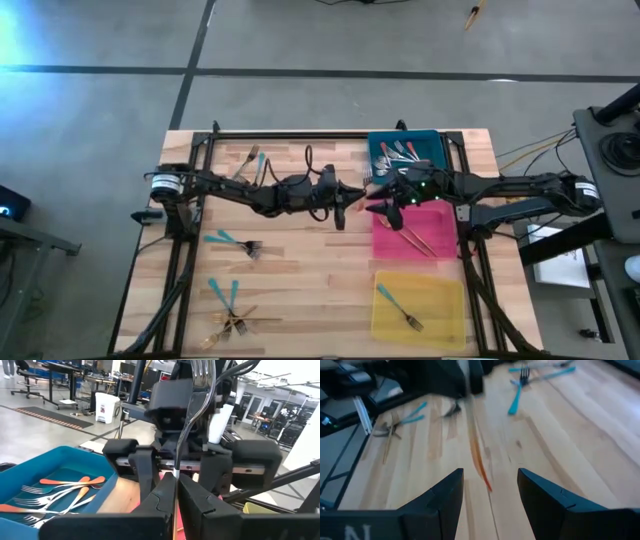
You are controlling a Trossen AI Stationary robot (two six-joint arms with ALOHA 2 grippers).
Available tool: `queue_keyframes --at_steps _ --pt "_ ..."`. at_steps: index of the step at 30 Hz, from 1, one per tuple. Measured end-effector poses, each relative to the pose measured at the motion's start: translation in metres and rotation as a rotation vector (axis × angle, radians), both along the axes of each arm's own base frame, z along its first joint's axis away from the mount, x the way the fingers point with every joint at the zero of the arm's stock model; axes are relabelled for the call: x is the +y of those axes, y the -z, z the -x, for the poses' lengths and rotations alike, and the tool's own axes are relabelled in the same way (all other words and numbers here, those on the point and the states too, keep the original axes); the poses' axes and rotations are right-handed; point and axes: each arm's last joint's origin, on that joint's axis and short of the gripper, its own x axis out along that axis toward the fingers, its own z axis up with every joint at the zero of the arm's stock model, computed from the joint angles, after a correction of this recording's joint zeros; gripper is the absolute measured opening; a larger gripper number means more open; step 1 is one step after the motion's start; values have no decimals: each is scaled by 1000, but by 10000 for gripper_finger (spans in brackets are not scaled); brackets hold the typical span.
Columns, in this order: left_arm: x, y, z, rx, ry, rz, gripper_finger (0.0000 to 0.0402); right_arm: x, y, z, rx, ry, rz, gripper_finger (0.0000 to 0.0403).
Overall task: Sort silverware by color (type)
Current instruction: Put the orange fork into the blue bin
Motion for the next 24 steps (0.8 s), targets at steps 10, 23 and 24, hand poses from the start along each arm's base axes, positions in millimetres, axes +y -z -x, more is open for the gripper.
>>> queue_keyframes --at_steps 10,23,24 --pt "0 -4 -1 -24 1 1 0 -2 -4 -8 -89 -14 52 178" --pt "0 -6 -2 -30 1 0 0 -3 -3 -14 -116 -28 88 101" --pt "0 -6 -2 -30 0 0 0 -3 -3 -14 -118 -29 88 76"
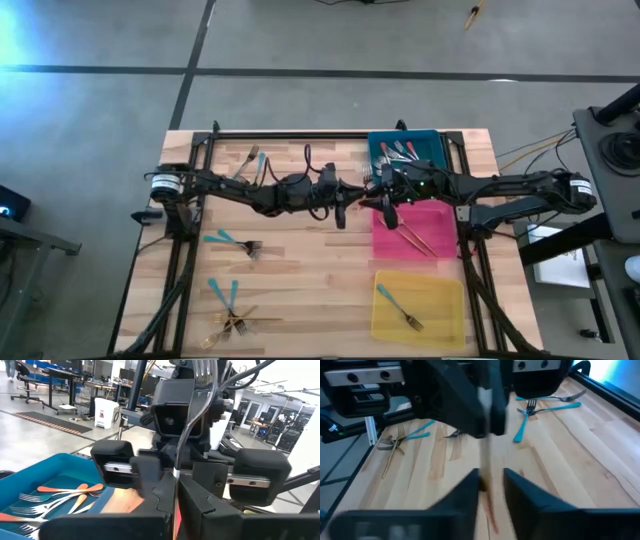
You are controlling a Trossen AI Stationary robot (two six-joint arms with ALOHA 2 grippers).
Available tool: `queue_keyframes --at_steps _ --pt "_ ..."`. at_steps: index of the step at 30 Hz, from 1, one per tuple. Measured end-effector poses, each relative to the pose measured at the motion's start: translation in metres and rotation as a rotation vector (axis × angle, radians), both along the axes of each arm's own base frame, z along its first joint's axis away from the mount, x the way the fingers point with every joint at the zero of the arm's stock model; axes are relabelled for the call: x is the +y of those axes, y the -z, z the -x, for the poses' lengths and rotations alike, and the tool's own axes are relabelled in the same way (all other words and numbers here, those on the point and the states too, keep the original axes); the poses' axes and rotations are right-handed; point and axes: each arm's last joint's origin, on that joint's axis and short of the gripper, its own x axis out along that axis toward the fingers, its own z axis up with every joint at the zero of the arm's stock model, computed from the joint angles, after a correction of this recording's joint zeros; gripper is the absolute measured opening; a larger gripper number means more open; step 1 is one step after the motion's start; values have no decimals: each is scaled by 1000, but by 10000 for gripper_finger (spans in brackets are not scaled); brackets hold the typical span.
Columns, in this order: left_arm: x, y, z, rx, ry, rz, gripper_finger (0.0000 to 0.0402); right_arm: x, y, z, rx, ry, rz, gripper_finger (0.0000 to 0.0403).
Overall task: Sort silverware by color (type)
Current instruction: Put the orange fork into the blue bin
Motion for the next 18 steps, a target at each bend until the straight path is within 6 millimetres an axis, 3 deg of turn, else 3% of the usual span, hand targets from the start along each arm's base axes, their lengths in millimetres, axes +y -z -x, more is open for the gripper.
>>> queue_keyframes --at_steps 2,4,11,18 --pt "0 0 0 1 -1 0 0 0 0 0 0 -6 7 29" --pt "0 0 0 2 -2 0 0 0 0 0 -1 -10 10 16" --pt "0 0 0 5 -3 1 9 0 0 0 0 -7 4 10" --pt "1 -1 0 4 -7 -2 82 -8 0 8 40 61 -30 9"
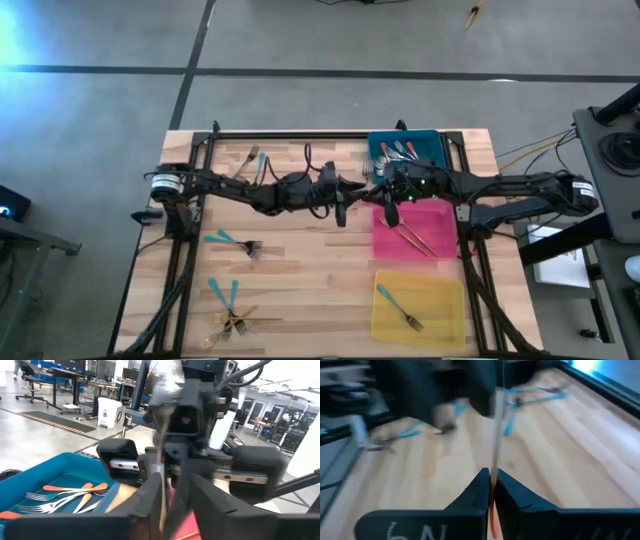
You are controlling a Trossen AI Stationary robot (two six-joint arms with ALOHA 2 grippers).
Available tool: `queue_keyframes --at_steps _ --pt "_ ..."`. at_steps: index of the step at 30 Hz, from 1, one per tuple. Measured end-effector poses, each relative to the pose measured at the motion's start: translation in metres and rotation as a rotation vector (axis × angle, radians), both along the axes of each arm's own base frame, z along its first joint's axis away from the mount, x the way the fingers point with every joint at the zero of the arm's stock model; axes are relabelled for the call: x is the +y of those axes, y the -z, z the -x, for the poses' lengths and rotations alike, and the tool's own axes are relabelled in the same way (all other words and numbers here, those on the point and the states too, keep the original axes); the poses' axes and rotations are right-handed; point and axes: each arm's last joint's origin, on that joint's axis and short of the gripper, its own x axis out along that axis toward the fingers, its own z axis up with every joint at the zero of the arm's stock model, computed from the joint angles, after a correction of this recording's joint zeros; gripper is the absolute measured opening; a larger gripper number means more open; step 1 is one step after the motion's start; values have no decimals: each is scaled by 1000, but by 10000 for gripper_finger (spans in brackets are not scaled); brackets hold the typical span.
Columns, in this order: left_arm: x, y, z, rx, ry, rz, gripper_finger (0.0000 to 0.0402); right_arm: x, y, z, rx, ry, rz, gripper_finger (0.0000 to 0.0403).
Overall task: Sort silverware by color (type)
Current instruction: Put the orange fork into the blue bin
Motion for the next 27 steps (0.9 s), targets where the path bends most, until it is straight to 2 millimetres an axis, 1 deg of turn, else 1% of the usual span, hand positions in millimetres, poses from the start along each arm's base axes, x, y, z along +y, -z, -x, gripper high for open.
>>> queue_keyframes --at_steps 3,6,10,12,15,18,22,25,27 --pt "-1 -4 1 -10 16 -2 118 -14 2 12 75 143 11 9" --pt "-3 -5 1 -11 57 -9 144 -32 8 26 182 309 42 9" --pt "-4 -5 1 -7 101 -28 158 -60 19 42 325 529 85 9" --pt "-4 -6 1 -8 104 -28 159 -72 25 49 373 576 95 9" --pt "-4 -5 1 -4 107 -28 160 -89 36 55 455 598 123 9" --pt "-5 -5 1 -2 132 -29 160 -99 46 58 562 538 221 9" --pt "-5 -4 1 7 135 -28 160 -104 59 58 689 433 331 9" --pt "-5 -2 1 24 135 -26 160 -106 63 62 842 449 398 9" --pt "-5 -2 1 29 135 -26 160 -108 62 64 962 481 420 9"
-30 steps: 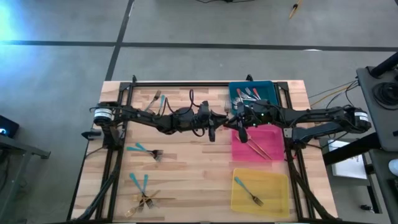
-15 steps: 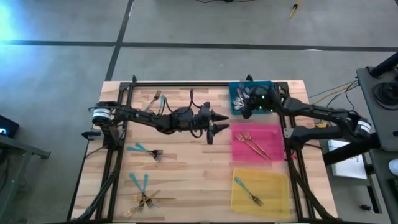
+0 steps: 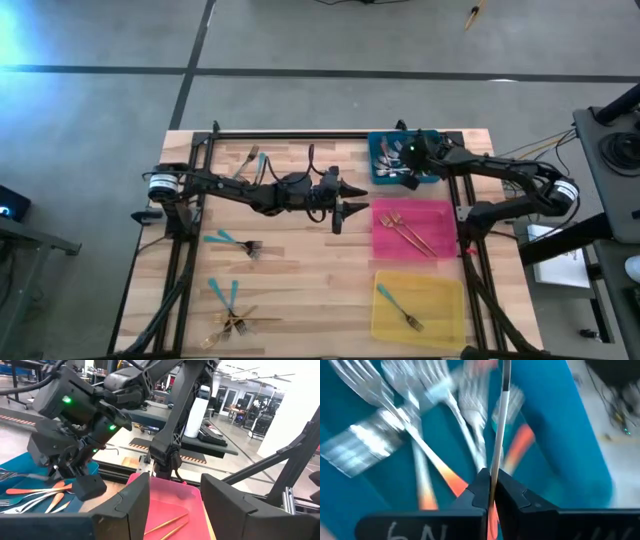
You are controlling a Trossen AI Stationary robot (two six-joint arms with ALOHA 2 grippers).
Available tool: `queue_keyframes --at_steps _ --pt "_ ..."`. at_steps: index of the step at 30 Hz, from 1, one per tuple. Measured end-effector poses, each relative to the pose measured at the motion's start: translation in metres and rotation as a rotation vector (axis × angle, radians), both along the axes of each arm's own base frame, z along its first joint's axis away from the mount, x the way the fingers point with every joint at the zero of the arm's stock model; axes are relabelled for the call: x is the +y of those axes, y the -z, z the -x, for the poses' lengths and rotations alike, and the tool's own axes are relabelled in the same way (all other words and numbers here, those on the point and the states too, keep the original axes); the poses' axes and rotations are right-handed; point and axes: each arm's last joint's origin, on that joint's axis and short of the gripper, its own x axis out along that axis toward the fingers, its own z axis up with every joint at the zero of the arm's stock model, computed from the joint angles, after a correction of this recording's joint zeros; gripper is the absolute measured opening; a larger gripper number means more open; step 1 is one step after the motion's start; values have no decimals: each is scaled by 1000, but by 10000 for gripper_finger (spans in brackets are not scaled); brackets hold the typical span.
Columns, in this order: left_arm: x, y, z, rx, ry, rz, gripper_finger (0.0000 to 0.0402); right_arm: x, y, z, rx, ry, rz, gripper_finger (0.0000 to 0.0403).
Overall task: Sort silverware by color (type)
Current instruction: Put the orange fork into the blue bin, then put the blue fork into the yellow bin
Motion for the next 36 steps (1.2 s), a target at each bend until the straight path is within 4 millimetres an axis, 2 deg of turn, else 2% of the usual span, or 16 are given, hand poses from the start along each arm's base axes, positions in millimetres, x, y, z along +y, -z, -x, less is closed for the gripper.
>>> queue_keyframes --at_steps 3,9,13,18,25,30,36 --pt "0 0 0 0 0 0 160 -1 -4 0 70 56 -40 11" --pt "0 1 0 8 0 0 160 -5 -11 -3 71 129 -92 37" --pt "1 2 4 101 1 -14 160 -5 -15 -4 59 134 -85 63" --pt "3 3 27 414 -48 -47 160 -3 -26 -3 4 158 -58 79" --pt "11 3 88 936 -324 -148 160 1 -48 0 -139 176 -46 81" --pt "23 14 115 1234 -299 -178 160 6 -55 -3 -282 66 -153 81" --pt "48 32 121 1409 -113 -264 160 8 -57 -6 -328 21 -183 82"
